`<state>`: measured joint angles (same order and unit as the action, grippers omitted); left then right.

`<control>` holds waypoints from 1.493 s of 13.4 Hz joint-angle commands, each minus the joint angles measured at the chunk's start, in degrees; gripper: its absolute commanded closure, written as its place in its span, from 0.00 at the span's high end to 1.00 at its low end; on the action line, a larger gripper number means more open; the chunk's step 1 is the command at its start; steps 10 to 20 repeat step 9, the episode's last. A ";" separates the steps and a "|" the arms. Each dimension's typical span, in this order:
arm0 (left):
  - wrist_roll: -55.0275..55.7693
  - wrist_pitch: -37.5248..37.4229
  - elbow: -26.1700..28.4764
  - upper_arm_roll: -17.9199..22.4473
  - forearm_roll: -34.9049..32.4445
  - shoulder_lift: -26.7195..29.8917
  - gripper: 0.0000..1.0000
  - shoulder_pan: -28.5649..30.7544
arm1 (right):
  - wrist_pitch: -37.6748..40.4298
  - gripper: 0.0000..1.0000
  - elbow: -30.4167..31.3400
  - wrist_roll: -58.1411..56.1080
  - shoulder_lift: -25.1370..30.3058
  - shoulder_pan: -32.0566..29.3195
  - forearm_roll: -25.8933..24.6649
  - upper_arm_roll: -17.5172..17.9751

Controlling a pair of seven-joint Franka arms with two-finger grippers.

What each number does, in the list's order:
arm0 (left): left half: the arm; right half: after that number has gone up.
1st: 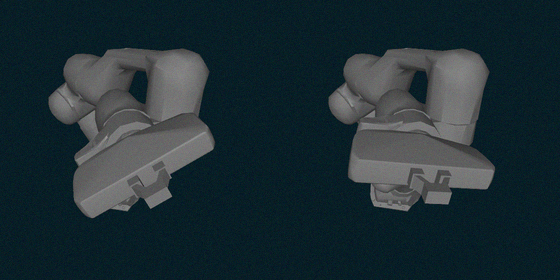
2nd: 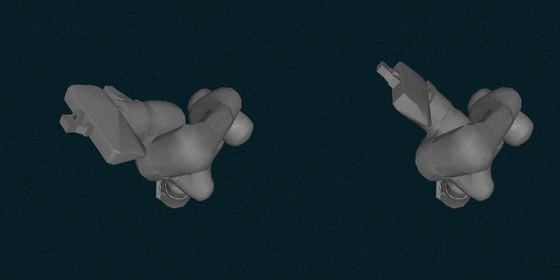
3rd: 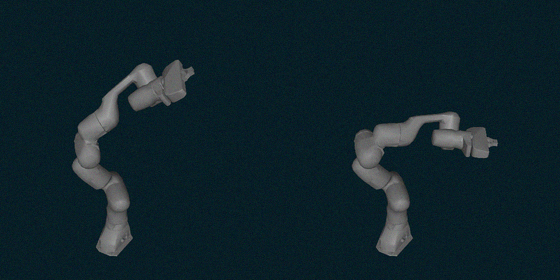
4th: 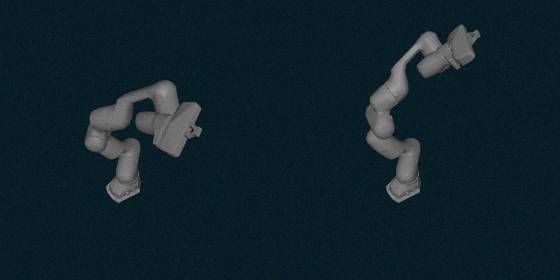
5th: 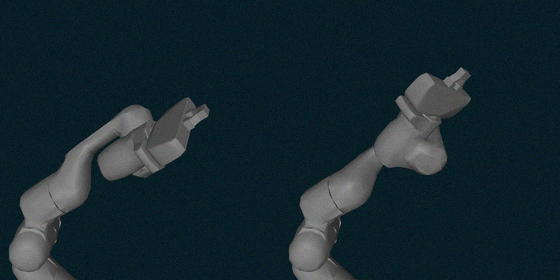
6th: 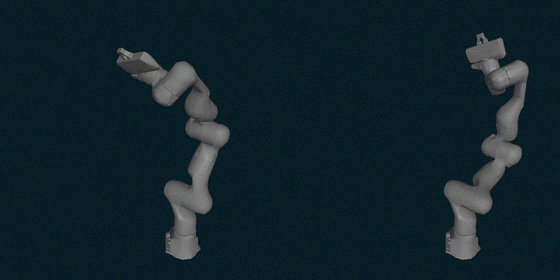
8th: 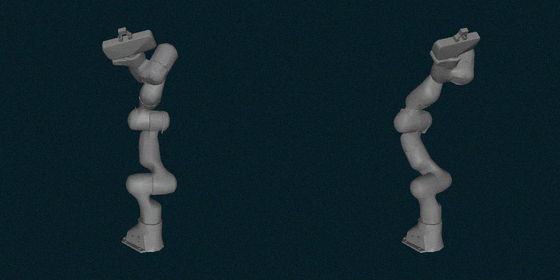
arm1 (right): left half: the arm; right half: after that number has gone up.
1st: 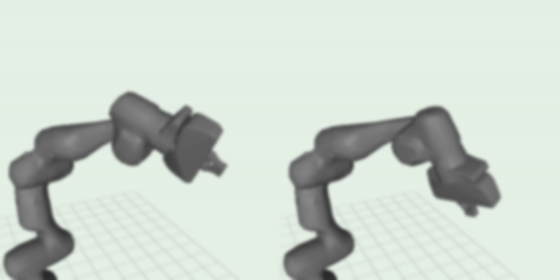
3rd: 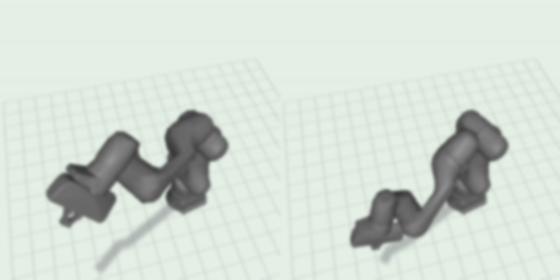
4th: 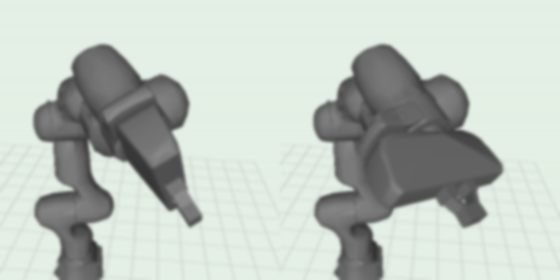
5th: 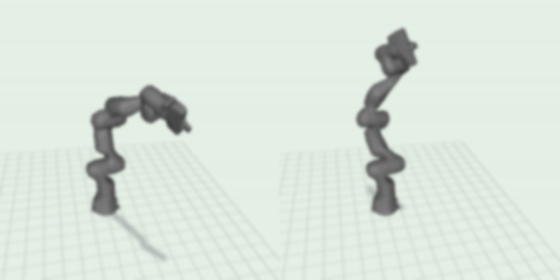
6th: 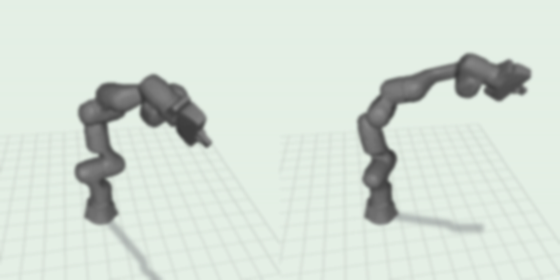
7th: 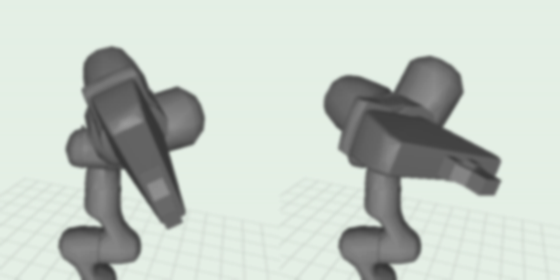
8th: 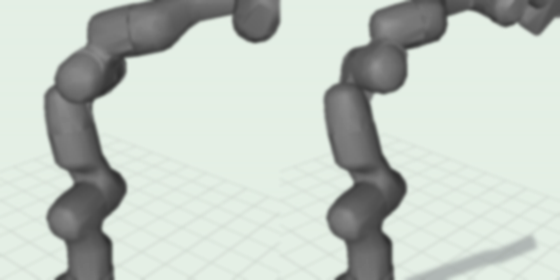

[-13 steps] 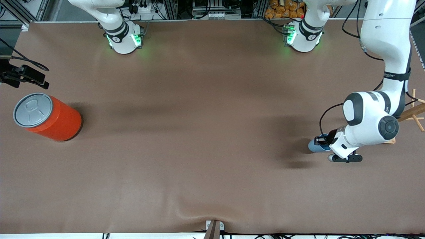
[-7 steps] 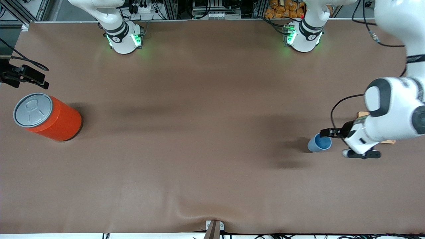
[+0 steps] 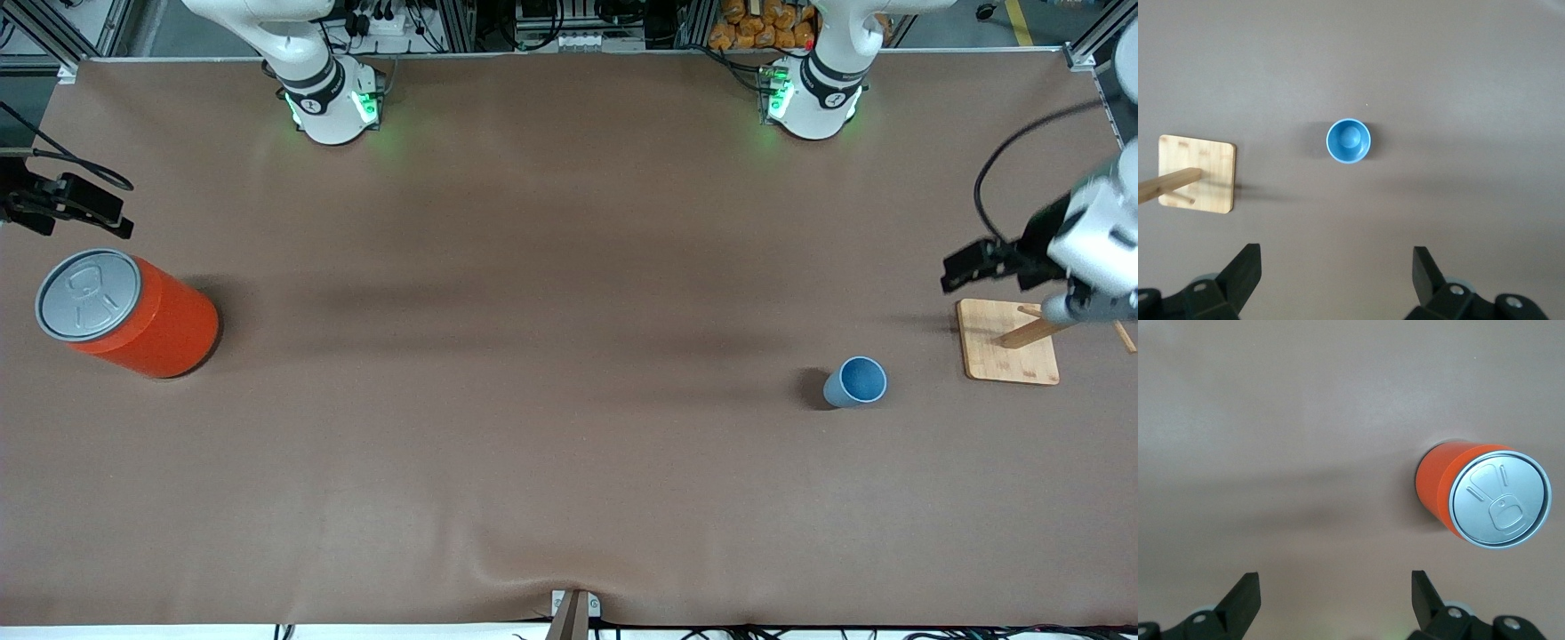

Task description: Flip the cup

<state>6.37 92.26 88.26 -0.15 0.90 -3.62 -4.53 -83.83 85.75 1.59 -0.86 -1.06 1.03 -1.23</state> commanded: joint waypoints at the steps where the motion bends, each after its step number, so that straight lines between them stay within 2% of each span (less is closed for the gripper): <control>1: 0.84 1.60 9.01 -1.42 -1.42 8.34 1.00 0.57 | 0.43 1.00 -0.85 0.70 -0.19 0.36 0.38 -0.09; 2: 0.84 2.39 11.47 -1.43 -1.42 10.63 1.00 0.57 | 0.43 1.00 -0.85 0.70 -0.19 0.45 0.29 -0.09; 4: 1.19 2.40 12.73 -1.34 -1.34 12.41 1.00 0.57 | 0.43 1.00 -0.85 0.70 -0.28 0.97 0.29 -0.09; 9: 1.98 0.29 5.27 -0.72 -0.99 8.29 1.00 2.06 | 0.43 1.00 -0.76 0.70 -0.28 1.06 0.29 -0.09; 20: 1.98 0.29 5.27 -0.72 -0.99 8.29 1.00 2.06 | 0.43 1.00 -0.76 0.70 -0.28 1.06 0.29 -0.09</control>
